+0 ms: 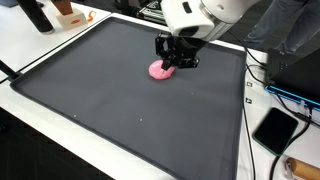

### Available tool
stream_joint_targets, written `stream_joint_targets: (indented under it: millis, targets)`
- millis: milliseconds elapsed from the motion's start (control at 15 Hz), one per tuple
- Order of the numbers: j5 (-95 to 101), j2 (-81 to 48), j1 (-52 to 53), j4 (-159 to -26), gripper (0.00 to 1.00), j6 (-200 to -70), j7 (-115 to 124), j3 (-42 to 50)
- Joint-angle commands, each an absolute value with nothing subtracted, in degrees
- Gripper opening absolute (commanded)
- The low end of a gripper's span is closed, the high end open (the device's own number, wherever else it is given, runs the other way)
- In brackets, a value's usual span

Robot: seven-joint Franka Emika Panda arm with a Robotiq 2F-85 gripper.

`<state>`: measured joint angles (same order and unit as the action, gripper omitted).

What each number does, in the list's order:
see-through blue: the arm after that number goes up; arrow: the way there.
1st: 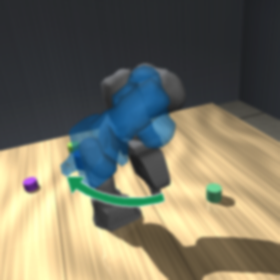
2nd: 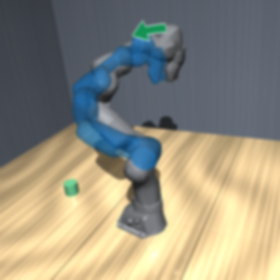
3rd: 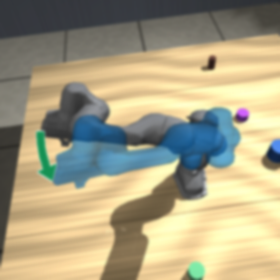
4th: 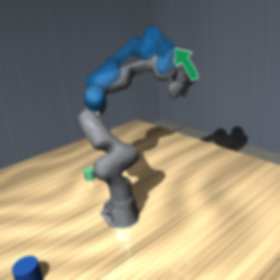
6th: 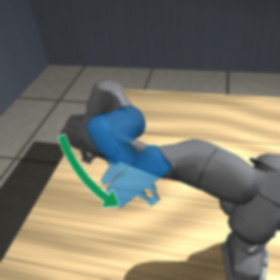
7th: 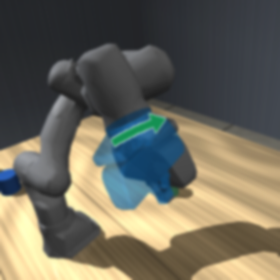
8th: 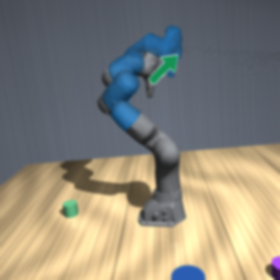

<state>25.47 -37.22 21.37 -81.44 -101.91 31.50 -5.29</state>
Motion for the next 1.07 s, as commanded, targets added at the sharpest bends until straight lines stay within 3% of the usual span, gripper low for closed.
stream_joint_targets:
  millis: [0, 1000]
  targets:
    - [19.6, -33.7, 18.5, -86.4, 0.04, -107.0, 28.8, -4.8]
    - [3.9, -29.4, 10.3, -92.9, 0.04, -105.5, 19.8, -3.4]
